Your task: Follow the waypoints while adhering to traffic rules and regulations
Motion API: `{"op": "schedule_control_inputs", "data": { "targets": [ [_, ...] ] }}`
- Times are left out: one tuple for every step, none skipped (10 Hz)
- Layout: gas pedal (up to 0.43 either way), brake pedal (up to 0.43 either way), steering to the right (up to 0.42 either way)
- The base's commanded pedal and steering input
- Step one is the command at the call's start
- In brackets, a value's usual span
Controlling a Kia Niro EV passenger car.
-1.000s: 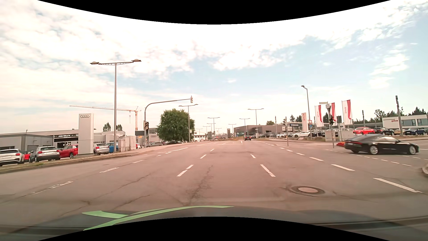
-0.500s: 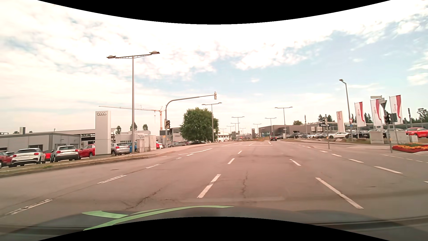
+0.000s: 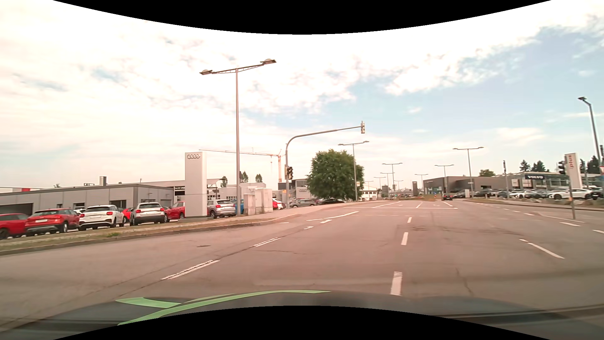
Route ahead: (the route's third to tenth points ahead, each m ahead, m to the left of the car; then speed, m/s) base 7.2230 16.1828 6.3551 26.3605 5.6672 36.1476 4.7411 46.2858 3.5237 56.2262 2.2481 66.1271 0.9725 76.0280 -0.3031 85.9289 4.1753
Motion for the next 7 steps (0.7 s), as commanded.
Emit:
{"op": "schedule_control_inputs", "data": {
  "targets": [
    [0.000,0.000,-0.412],
    [0.000,0.000,-0.435],
    [0.000,0.000,-0.473],
    [0.000,0.000,-0.510],
    [0.000,0.000,-0.541],
    [0.000,0.000,-0.555],
    [0.000,0.000,-0.558]
  ]
}}
